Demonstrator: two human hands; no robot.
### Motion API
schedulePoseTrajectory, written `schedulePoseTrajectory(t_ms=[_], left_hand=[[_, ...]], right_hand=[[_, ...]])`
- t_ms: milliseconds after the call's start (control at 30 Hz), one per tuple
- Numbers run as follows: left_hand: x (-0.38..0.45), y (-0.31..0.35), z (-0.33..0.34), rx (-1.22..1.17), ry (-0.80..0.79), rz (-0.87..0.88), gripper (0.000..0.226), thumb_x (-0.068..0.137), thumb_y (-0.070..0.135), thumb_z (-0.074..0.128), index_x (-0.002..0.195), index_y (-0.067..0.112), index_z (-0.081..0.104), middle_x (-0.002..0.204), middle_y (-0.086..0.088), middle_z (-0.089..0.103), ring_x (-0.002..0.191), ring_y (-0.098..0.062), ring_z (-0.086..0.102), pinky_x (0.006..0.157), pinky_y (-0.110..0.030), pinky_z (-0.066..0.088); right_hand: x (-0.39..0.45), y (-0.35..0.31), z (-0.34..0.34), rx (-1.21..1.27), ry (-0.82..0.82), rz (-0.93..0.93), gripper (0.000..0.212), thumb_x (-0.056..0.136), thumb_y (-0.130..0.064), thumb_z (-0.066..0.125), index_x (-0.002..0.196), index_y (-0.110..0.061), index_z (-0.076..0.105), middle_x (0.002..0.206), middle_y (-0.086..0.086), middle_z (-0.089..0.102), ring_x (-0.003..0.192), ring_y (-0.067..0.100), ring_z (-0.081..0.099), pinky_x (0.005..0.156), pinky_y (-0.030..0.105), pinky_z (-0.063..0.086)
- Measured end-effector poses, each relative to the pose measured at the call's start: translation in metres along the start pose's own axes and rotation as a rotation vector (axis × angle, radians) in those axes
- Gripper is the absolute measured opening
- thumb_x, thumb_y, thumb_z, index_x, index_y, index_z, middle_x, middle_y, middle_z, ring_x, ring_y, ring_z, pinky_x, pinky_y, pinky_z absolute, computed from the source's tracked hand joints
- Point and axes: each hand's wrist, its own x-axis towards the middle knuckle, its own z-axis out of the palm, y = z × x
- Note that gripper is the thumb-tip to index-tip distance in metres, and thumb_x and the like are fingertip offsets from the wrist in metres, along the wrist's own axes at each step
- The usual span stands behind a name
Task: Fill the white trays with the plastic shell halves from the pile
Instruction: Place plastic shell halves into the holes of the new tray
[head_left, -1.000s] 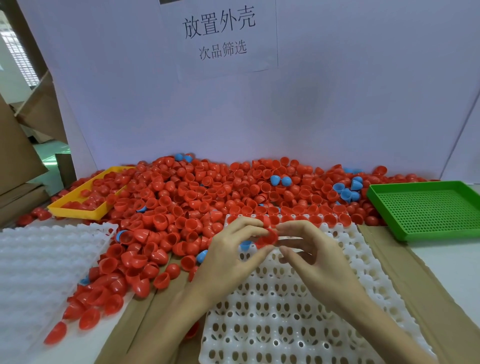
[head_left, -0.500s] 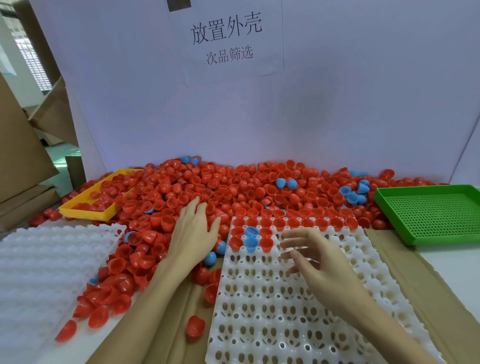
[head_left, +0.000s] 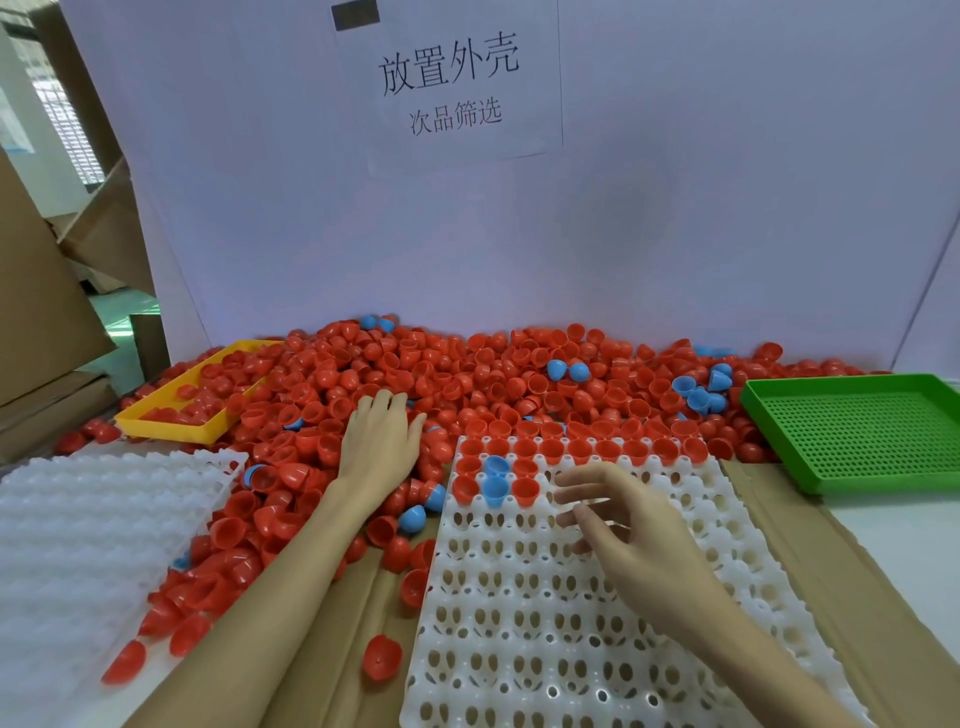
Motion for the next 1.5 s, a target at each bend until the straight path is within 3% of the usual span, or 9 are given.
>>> schedulePoseTrajectory(t_ms=[133, 267, 367, 500, 733, 933, 1200, 1333, 1500], left_hand=[[-0.017, 0.008, -0.015, -0.124, 0.203, 0.1, 0.032, 0.104, 0.018, 0.063, 0.131, 0.001, 0.067, 0.126, -0.013, 0.068, 0.12, -0.032, 0.059, 0.105, -0.044, 0.047], [-0.043, 0.026, -0.036, -0.375, 0.318, 0.245, 0.015, 0.095, 0.013, 0.075, 0.11, 0.014, 0.074, 0.107, 0.007, 0.069, 0.105, -0.014, 0.06, 0.097, -0.03, 0.049], [-0.068, 0.05, -0.049, -0.61, 0.222, 0.403, 0.014, 0.091, 0.012, 0.079, 0.099, 0.022, 0.072, 0.099, 0.018, 0.067, 0.099, -0.01, 0.064, 0.089, -0.023, 0.05], [-0.09, 0.073, -0.046, -0.664, 0.052, 0.578, 0.016, 0.094, 0.011, 0.076, 0.102, 0.02, 0.064, 0.102, 0.013, 0.059, 0.098, -0.016, 0.061, 0.087, -0.033, 0.052], [-0.097, 0.076, -0.039, -0.773, -0.018, 0.512, 0.055, 0.092, 0.013, 0.079, 0.137, 0.028, 0.053, 0.13, 0.011, 0.049, 0.114, -0.017, 0.061, 0.102, -0.022, 0.048], [-0.099, 0.076, -0.038, -0.81, -0.025, 0.496, 0.048, 0.094, 0.019, 0.077, 0.136, 0.03, 0.056, 0.119, 0.018, 0.062, 0.117, -0.013, 0.064, 0.101, -0.019, 0.048], [-0.099, 0.079, -0.037, -0.834, 0.028, 0.469, 0.015, 0.094, 0.02, 0.08, 0.1, 0.018, 0.066, 0.105, 0.008, 0.064, 0.101, -0.019, 0.067, 0.088, -0.028, 0.055], [-0.1, 0.08, -0.038, -0.78, 0.04, 0.475, 0.024, 0.094, 0.036, 0.08, 0.087, 0.017, 0.067, 0.088, 0.01, 0.06, 0.081, -0.016, 0.061, 0.076, -0.028, 0.053], [-0.091, 0.085, -0.033, -0.732, 0.132, 0.364, 0.032, 0.093, 0.045, 0.079, 0.077, 0.022, 0.062, 0.08, 0.012, 0.055, 0.074, -0.016, 0.057, 0.069, -0.026, 0.051]], right_hand=[[0.0, 0.0, 0.0, 0.002, 0.004, 0.0, 0.03, 0.104, -0.007, 0.057, 0.113, -0.034, 0.067, 0.108, -0.025, 0.071, 0.098, 0.004, 0.073, 0.082, 0.032, 0.064], [0.0, -0.001, 0.0, 0.006, 0.011, 0.009, 0.028, 0.104, -0.008, 0.058, 0.114, -0.033, 0.068, 0.108, -0.02, 0.072, 0.099, 0.005, 0.073, 0.083, 0.035, 0.063], [0.0, -0.005, -0.001, 0.081, 0.016, -0.017, 0.027, 0.102, -0.014, 0.063, 0.122, -0.033, 0.064, 0.108, -0.016, 0.074, 0.098, 0.009, 0.074, 0.082, 0.036, 0.064], [0.0, -0.011, -0.001, 0.186, -0.047, -0.047, 0.043, 0.096, -0.028, 0.072, 0.137, -0.033, 0.059, 0.116, -0.01, 0.074, 0.101, 0.013, 0.075, 0.08, 0.03, 0.064], [-0.001, -0.013, -0.004, 0.077, -0.089, -0.049, 0.04, 0.09, -0.013, 0.08, 0.123, -0.034, 0.069, 0.109, -0.019, 0.073, 0.103, 0.007, 0.073, 0.086, 0.027, 0.061], [-0.001, -0.014, -0.004, 0.051, -0.061, -0.104, 0.044, 0.09, -0.013, 0.08, 0.125, -0.037, 0.067, 0.112, -0.016, 0.072, 0.108, 0.007, 0.072, 0.088, 0.029, 0.061], [-0.002, -0.013, -0.002, 0.029, -0.07, -0.11, 0.043, 0.094, -0.018, 0.076, 0.128, -0.039, 0.062, 0.111, -0.018, 0.072, 0.105, 0.006, 0.072, 0.087, 0.027, 0.061], [0.0, -0.012, -0.002, 0.075, 0.009, -0.088, 0.031, 0.099, -0.012, 0.068, 0.123, -0.033, 0.065, 0.102, -0.014, 0.073, 0.092, 0.011, 0.075, 0.078, 0.027, 0.062], [0.002, -0.008, -0.002, 0.228, 0.126, 0.015, 0.026, 0.104, -0.006, 0.059, 0.122, -0.024, 0.063, 0.098, -0.001, 0.077, 0.09, 0.015, 0.077, 0.076, 0.029, 0.063]])
